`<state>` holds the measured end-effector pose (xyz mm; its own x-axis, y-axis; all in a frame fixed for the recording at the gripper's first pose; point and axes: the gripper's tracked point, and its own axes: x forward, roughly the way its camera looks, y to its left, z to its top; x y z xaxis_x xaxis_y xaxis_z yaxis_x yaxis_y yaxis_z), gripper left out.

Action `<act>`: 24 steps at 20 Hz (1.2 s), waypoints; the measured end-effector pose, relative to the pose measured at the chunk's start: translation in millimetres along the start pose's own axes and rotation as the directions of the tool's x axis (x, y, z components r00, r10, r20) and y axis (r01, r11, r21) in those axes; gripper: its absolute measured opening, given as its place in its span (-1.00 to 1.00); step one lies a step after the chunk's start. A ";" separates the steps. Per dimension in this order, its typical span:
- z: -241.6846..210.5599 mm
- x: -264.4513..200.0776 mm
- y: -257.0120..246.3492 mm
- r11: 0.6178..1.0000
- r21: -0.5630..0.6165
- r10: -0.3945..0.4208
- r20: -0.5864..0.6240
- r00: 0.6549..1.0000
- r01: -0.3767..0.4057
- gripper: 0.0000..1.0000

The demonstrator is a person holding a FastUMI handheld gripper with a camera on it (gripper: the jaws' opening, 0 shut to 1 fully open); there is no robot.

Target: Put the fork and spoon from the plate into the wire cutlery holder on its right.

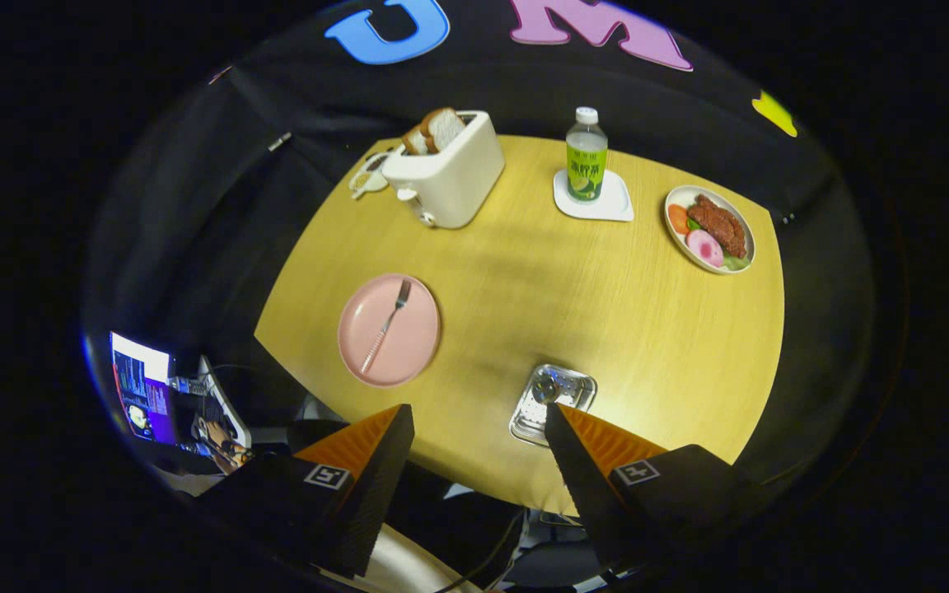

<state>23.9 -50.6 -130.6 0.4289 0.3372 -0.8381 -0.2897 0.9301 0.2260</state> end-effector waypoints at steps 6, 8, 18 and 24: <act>4.9 -0.4 55.0 0.999 -0.016 -0.032 0.271 0.962 0.037 0.98; 5.6 11.6 70.4 0.997 -0.034 -0.049 0.321 0.946 0.064 0.99; -20.9 121.5 142.1 0.996 -0.052 -0.049 0.285 0.957 0.066 0.99; -31.1 192.6 152.7 0.986 -0.092 -0.122 0.186 0.975 0.141 0.99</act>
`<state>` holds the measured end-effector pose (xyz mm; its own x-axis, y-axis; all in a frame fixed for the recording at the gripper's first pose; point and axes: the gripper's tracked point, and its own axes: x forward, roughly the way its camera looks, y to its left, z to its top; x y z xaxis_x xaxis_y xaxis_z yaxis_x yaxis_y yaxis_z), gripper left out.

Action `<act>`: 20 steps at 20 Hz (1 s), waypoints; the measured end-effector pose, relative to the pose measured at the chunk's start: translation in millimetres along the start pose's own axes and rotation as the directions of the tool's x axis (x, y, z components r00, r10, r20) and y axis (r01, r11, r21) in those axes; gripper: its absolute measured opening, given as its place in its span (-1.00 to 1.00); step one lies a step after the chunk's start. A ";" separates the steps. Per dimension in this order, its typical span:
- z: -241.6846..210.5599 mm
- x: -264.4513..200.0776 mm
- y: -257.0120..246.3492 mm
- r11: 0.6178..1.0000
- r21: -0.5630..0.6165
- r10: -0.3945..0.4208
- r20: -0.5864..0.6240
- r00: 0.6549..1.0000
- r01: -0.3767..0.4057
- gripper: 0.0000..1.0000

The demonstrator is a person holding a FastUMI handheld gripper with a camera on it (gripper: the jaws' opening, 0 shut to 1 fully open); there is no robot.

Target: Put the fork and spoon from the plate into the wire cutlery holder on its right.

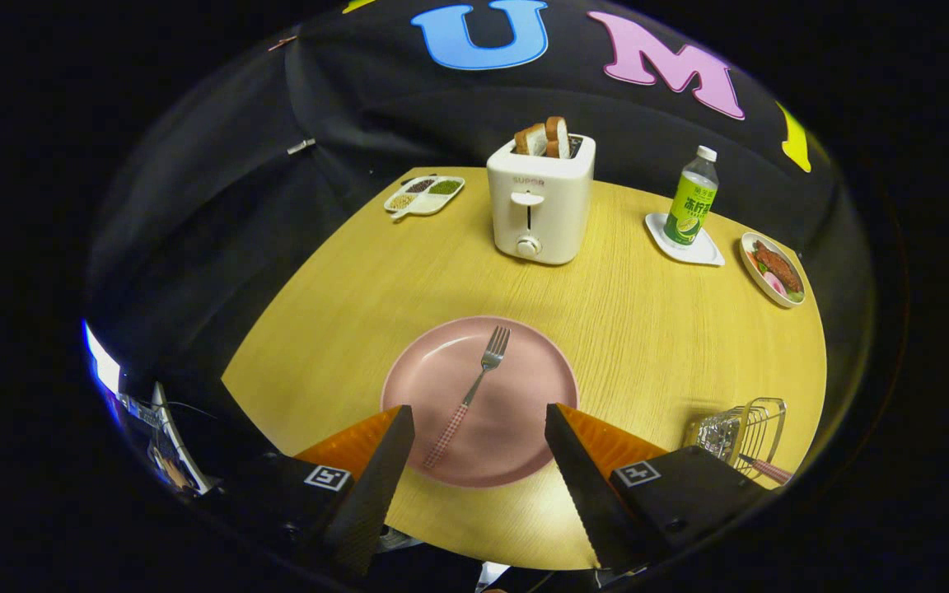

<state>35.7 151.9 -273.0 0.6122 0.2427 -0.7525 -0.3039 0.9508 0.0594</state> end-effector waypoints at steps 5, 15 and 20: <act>-25.3 39.0 9.7 0.998 -0.034 -0.046 -0.091 0.995 0.043 1.00; -58.5 78.7 6.0 0.995 -0.073 -0.086 -0.218 0.972 0.072 0.94; -67.3 80.7 14.5 0.994 -0.098 -0.076 -0.242 0.967 0.053 0.67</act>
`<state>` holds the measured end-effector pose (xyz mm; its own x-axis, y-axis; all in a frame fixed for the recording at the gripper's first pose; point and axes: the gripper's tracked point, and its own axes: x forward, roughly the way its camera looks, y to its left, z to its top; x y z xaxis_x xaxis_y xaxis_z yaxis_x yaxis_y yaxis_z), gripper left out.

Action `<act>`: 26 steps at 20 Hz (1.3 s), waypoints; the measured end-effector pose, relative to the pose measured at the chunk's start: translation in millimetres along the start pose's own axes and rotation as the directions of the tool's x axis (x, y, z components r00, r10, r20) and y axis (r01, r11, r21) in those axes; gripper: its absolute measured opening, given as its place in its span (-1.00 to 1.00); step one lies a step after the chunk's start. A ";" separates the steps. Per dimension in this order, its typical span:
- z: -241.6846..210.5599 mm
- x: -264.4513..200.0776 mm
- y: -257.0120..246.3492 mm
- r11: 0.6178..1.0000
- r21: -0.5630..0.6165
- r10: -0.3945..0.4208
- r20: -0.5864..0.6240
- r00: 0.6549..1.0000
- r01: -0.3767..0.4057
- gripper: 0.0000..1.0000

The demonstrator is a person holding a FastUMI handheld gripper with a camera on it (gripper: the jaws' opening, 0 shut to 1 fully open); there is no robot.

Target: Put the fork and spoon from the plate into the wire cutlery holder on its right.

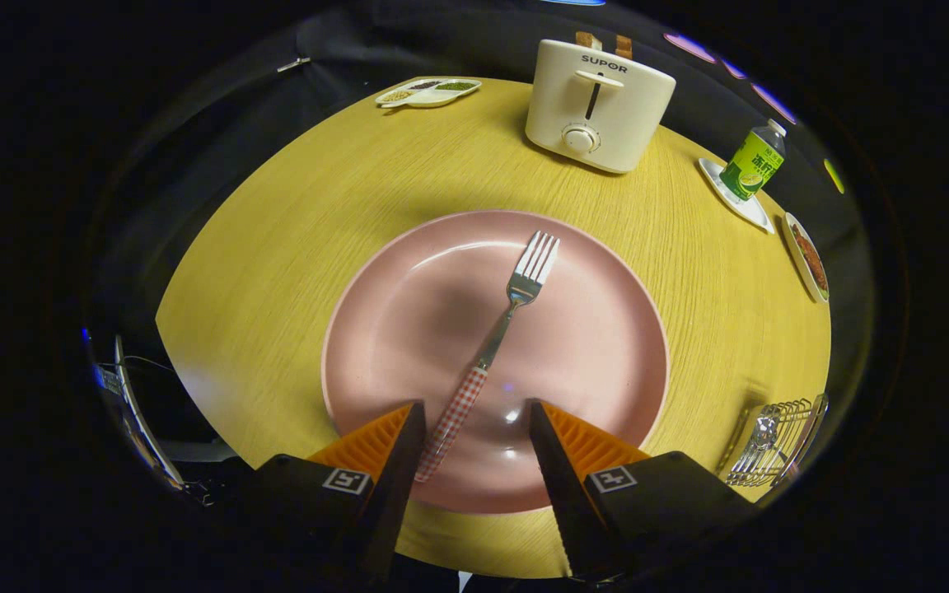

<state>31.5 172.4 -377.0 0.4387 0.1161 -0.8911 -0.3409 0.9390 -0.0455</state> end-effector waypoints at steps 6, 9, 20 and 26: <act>-0.3 -0.7 -6.0 1.000 0.012 -0.013 -0.011 1.000 0.013 -0.09; -1.8 -2.0 -8.6 1.000 0.023 -0.012 -0.025 1.000 0.013 -0.35; 13.3 -32.5 -32.9 0.987 0.125 0.107 -0.024 0.994 -0.104 -0.81; 17.8 -97.3 -67.2 0.983 0.091 0.153 0.046 0.987 -0.157 -0.81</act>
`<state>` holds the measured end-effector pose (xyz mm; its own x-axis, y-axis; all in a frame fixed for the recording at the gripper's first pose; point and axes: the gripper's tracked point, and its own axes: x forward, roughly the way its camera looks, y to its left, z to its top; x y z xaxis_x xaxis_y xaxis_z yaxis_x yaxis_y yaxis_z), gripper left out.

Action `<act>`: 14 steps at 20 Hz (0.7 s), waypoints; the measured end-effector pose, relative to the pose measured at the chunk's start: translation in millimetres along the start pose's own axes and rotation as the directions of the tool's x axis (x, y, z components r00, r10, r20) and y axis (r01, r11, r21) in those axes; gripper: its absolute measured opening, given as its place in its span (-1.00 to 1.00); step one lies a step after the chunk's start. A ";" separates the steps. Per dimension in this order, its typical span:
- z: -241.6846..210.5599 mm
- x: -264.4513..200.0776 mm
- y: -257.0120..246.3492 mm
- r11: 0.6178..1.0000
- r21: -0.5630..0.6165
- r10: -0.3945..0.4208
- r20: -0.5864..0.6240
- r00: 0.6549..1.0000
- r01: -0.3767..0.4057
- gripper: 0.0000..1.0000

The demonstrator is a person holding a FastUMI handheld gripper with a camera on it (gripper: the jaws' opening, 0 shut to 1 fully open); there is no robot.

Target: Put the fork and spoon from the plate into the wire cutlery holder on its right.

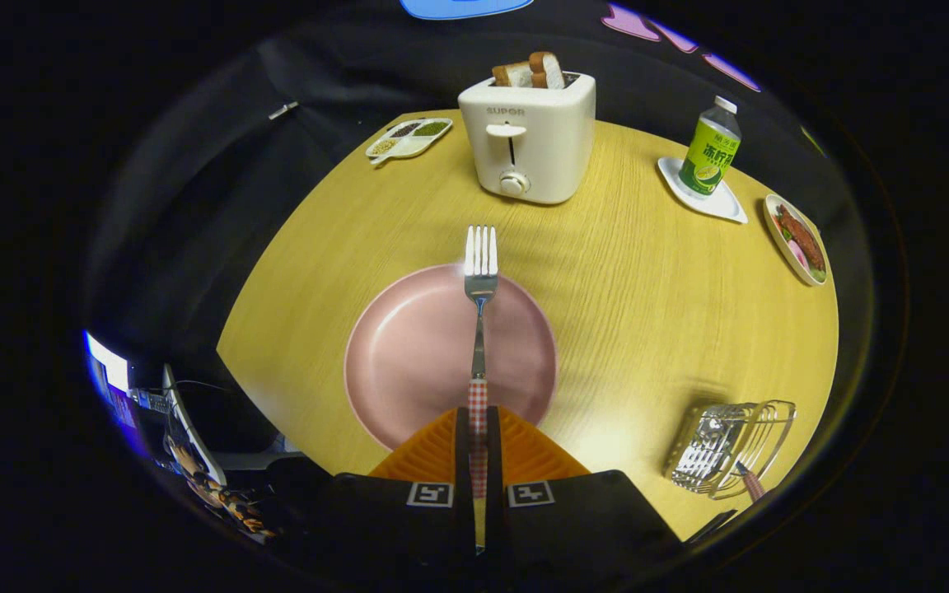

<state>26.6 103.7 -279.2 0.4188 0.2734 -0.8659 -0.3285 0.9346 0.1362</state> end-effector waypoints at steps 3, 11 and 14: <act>-5.7 -34.0 -24.6 1.000 0.001 0.018 -0.004 1.000 -0.018 -0.81; -31.3 -120.2 -111.5 1.000 -0.021 -0.012 -0.064 0.998 0.010 -0.81; -42.9 -136.8 -147.8 0.996 -0.073 -0.052 -0.131 0.990 0.042 -0.82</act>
<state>-18.5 -81.6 -201.6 0.3209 0.1925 -0.9273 -0.3716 0.9262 0.0636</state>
